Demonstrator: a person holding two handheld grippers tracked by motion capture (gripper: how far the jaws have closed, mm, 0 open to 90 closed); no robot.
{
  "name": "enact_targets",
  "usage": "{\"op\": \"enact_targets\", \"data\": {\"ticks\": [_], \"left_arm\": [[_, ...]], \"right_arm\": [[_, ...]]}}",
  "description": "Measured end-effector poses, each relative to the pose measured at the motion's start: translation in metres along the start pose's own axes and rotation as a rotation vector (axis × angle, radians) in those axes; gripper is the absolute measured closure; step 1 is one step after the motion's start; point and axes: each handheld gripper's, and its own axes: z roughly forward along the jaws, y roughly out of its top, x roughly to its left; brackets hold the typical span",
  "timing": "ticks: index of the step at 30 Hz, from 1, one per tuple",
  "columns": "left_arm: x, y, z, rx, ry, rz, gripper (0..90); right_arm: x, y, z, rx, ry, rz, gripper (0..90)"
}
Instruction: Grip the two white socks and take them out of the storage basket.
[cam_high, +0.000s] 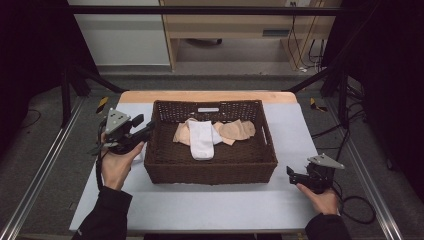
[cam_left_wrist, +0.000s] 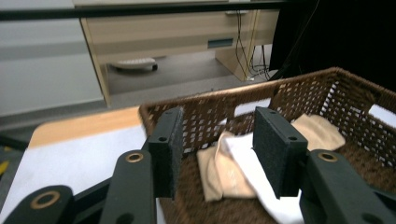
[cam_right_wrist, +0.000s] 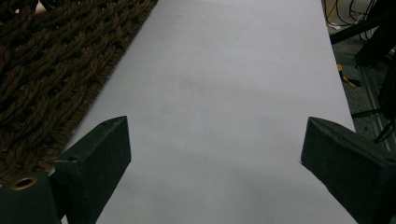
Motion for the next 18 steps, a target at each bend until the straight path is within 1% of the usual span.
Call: {"op": "enact_targets", "data": {"ticks": [3, 4, 5, 6, 7, 8, 9, 10, 11, 12, 16, 18], "left_arm": [[-0.011, 0.006, 0.008, -0.014, -0.016, 0.014, 51.0], [-0.018, 0.009, 0.014, -0.004, -0.018, 0.037, 50.8], [-0.021, 0.010, 0.018, -0.014, -0.021, 0.046, 50.6], [-0.021, 0.010, 0.018, -0.014, -0.021, 0.046, 50.6], [-0.025, 0.011, 0.023, -0.034, -0.044, 0.054, 50.6], [-0.030, 0.014, 0.029, -0.036, -0.045, 0.054, 50.1], [-0.030, 0.014, 0.029, -0.036, -0.045, 0.054, 49.8], [-0.036, 0.017, 0.036, -0.037, -0.045, 0.051, 49.5], [-0.039, 0.019, 0.040, -0.039, -0.042, 0.050, 49.3], [-0.039, 0.019, 0.040, -0.039, -0.042, 0.050, 49.0], [-0.052, 0.023, 0.059, -0.020, -0.035, 0.063, 48.4], [-0.057, 0.024, 0.069, -0.011, -0.031, 0.049, 47.3]], "right_arm": [[-0.001, 0.000, -0.001, -0.007, 0.000, 0.001, 8.6], [-0.001, 0.000, -0.001, -0.006, 0.000, 0.002, 8.6], [-0.001, 0.000, -0.001, -0.007, 0.000, 0.004, 8.6], [-0.001, 0.000, -0.001, -0.007, 0.000, 0.004, 8.6], [-0.001, 0.000, -0.001, -0.006, -0.001, 0.003, 8.6], [-0.001, 0.000, -0.001, -0.006, 0.001, 0.003, 8.6], [-0.001, 0.000, -0.001, -0.006, 0.001, 0.003, 8.6], [-0.001, 0.000, -0.001, -0.006, 0.001, 0.003, 8.6], [-0.001, 0.000, -0.001, -0.006, 0.001, 0.003, 8.6], [-0.001, 0.000, -0.001, -0.006, 0.001, 0.003, 8.6], [-0.002, 0.001, -0.001, -0.009, 0.003, 0.005, 8.6], [-0.001, 0.000, -0.001, -0.010, 0.005, 0.004, 8.6]]}}
